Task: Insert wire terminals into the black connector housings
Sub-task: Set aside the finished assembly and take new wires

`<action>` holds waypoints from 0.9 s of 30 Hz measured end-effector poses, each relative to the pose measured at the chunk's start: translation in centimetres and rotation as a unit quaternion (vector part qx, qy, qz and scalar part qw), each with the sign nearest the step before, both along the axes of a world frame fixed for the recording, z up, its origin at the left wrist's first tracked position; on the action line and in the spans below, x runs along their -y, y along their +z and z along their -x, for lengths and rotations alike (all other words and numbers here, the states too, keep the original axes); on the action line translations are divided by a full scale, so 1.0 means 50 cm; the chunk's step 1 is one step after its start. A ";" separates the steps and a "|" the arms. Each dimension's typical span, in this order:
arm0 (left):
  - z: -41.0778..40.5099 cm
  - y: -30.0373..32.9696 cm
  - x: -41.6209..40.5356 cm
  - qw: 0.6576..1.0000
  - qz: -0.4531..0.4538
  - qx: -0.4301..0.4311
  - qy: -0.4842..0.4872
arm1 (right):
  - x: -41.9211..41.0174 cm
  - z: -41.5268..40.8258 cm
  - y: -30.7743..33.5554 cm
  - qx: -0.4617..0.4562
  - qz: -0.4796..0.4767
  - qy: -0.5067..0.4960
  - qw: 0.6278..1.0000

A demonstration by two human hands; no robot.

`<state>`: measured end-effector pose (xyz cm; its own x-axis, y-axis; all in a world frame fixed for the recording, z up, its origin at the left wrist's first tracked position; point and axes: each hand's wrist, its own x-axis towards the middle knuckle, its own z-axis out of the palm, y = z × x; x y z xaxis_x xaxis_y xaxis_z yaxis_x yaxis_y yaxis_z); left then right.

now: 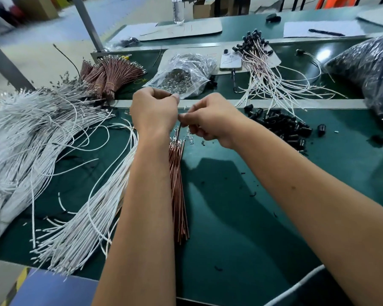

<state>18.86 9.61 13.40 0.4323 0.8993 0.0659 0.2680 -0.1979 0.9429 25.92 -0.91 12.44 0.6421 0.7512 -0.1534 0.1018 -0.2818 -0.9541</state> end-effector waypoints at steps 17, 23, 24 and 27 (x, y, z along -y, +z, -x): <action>-0.096 -0.001 0.210 0.916 0.288 0.186 -0.209 | 0.210 -0.151 0.031 -0.024 -0.176 -0.255 0.950; -0.152 -0.059 0.291 0.875 0.335 0.324 -0.131 | 0.295 -0.097 -0.064 0.056 -0.021 -0.100 0.993; -0.156 -0.067 0.302 0.873 0.334 0.328 -0.135 | 0.302 -0.095 -0.072 0.072 -0.025 -0.110 0.991; -0.166 -0.088 0.318 0.871 0.326 0.337 -0.148 | 0.311 -0.096 -0.082 0.093 -0.062 -0.146 0.983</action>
